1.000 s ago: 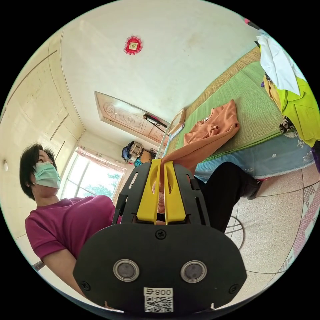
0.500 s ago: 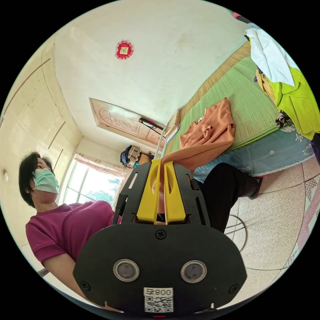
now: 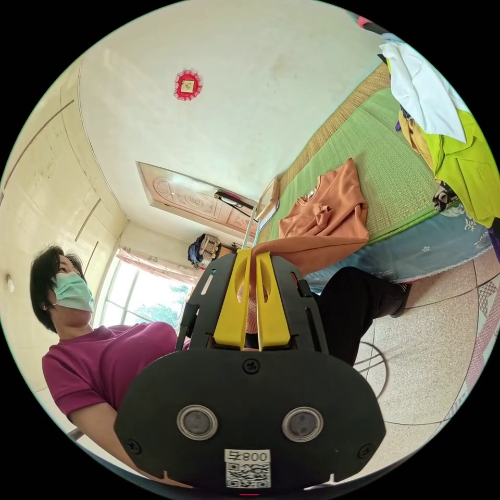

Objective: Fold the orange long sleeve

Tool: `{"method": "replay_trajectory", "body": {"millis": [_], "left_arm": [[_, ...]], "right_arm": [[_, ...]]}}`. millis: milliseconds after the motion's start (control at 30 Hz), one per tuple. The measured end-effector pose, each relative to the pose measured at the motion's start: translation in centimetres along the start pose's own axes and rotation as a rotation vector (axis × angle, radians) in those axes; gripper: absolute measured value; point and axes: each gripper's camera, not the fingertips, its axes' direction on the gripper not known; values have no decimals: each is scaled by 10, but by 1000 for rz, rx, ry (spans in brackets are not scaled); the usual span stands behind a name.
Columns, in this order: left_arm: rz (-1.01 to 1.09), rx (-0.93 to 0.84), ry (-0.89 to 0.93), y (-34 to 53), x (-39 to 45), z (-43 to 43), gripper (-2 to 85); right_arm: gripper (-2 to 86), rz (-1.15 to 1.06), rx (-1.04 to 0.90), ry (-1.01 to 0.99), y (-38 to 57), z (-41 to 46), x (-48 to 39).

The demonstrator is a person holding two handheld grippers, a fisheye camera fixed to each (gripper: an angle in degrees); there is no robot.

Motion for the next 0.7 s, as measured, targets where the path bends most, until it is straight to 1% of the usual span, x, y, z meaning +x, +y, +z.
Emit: {"method": "replay_trajectory", "body": {"millis": [433, 700], "left_arm": [[11, 25, -5, -41, -14, 24, 20], [49, 40, -2, -86, -25, 44, 20]], "right_arm": [[11, -13, 14, 1, -41, 8, 10], [10, -37, 20, 13, -79, 18, 18]]}}
